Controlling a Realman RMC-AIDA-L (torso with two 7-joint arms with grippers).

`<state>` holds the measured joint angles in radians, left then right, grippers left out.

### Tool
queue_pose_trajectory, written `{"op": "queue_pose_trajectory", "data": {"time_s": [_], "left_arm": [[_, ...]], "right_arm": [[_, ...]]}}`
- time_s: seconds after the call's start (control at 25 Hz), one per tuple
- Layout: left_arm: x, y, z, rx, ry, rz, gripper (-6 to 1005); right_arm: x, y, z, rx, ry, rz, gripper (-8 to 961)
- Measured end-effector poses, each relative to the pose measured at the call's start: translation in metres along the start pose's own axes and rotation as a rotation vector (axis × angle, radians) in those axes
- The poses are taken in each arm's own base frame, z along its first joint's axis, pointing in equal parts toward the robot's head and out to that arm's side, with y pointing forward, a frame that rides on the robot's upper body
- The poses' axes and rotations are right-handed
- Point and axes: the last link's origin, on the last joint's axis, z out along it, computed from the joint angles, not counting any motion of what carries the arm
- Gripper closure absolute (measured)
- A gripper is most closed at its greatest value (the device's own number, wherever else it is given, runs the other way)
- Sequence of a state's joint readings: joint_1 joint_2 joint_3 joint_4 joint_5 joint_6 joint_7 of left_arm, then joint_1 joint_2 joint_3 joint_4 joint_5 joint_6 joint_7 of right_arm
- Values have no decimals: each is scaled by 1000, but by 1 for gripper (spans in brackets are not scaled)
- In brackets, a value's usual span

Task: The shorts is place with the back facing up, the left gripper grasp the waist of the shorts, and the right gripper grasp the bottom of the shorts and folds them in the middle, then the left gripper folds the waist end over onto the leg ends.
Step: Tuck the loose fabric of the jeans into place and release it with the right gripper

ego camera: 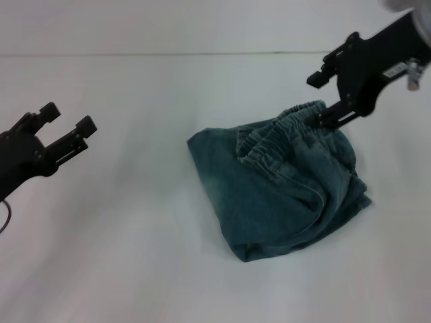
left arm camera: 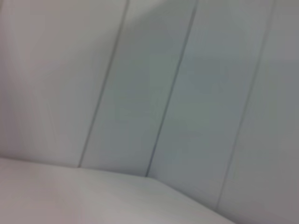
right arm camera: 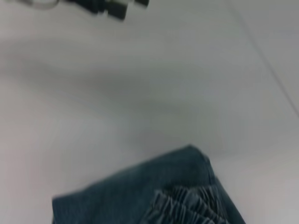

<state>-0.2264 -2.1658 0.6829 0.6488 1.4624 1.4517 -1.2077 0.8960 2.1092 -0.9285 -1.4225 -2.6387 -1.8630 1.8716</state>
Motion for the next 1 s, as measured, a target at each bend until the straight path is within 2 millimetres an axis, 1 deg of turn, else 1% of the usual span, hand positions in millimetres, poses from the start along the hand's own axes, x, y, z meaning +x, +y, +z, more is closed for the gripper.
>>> {"op": "queue_pose_trajectory", "data": {"time_s": [0.08, 0.12, 0.2, 0.28, 0.36, 0.44, 0.6, 0.84, 1.0], "left_arm": [[-3, 0, -4, 10, -2, -4, 70], [-8, 0, -12, 30, -3, -12, 70], [-14, -1, -24, 62, 5, -21, 70], [-15, -2, -29, 74, 8, -24, 71], [-17, -1, -35, 83, 8, -28, 71], [-18, -1, -38, 87, 5, -31, 71], [-20, -1, -42, 91, 2, -34, 71], [-20, -1, -42, 91, -2, -35, 71], [-22, -1, -42, 83, -16, -35, 71]], "right_arm": [[-18, 2, 9, 3, 95, -60, 421], [-26, 4, 14, 12, 128, -84, 399], [-36, 8, 25, 31, 172, -117, 355], [-44, 12, 35, 47, 192, -127, 310], [-51, 19, 47, 51, 200, -125, 102], [-56, 29, 60, 48, 205, -133, 103], [-61, 42, 79, 35, 218, -159, 104], [-63, 47, 96, 53, 231, -113, 106], [-59, 48, 104, 63, 249, -108, 107]]}}
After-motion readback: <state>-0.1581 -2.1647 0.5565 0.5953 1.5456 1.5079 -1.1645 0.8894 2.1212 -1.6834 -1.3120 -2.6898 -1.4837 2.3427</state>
